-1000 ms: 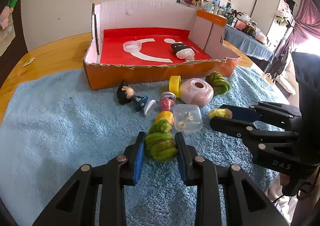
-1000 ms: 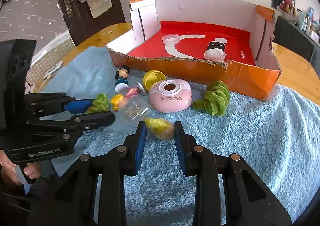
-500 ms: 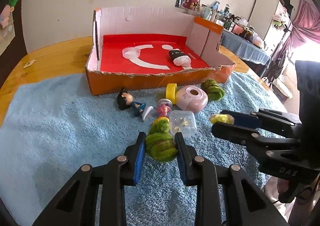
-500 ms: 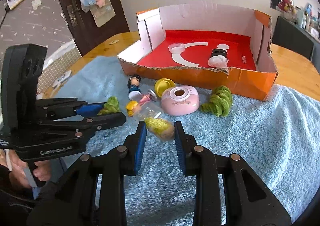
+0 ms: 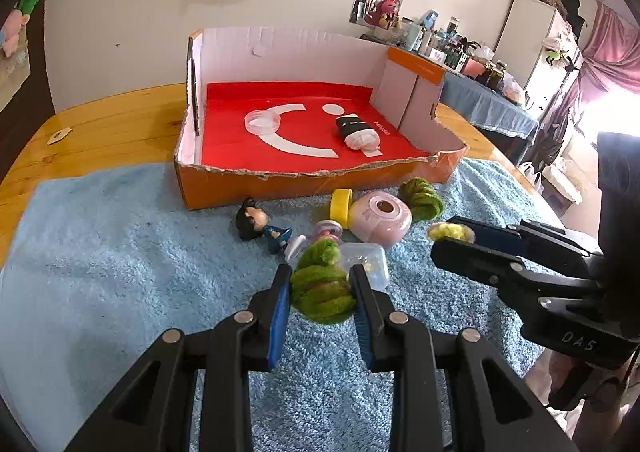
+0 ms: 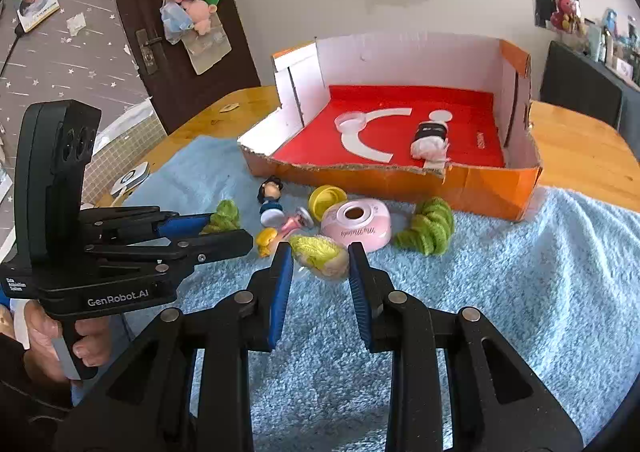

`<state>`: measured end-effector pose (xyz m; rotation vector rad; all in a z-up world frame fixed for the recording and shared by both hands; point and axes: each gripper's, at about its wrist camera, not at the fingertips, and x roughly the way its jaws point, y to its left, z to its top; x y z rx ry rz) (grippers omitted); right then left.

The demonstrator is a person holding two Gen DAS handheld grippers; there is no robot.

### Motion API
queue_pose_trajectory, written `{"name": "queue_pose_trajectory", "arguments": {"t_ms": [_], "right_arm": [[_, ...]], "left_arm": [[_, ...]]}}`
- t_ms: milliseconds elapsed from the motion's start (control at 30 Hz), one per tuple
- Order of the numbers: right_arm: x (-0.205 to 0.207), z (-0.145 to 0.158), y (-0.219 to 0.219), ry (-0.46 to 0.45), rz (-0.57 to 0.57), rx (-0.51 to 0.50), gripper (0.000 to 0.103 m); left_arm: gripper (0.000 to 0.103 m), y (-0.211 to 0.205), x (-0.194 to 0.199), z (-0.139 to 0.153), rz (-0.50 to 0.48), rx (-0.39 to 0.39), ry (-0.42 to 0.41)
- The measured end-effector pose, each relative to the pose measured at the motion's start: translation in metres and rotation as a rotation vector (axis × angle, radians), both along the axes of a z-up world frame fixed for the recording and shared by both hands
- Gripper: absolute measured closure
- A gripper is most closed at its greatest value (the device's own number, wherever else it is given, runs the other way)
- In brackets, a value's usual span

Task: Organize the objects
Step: 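Carry both pom-poms up and over the box wall into the box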

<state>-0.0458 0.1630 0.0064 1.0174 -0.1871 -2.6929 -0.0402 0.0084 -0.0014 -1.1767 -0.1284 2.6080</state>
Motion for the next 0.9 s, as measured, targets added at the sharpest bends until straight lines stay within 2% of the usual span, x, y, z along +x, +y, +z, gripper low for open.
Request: {"name": "queue_pose_trajectory", "arguments": {"t_ms": [533, 900], "right_arm": [[-0.015, 0.017, 0.002, 0.032, 0.0, 0.013, 0.076], [-0.03, 0.023, 0.008, 0.022, -0.005, 0.015, 0.076]], "left_arm": [[0.073, -0.001, -0.019, 0.023, 0.008, -0.001, 0.045], [0.073, -0.002, -0.038, 0.032, 0.01, -0.003, 0.052]]}}
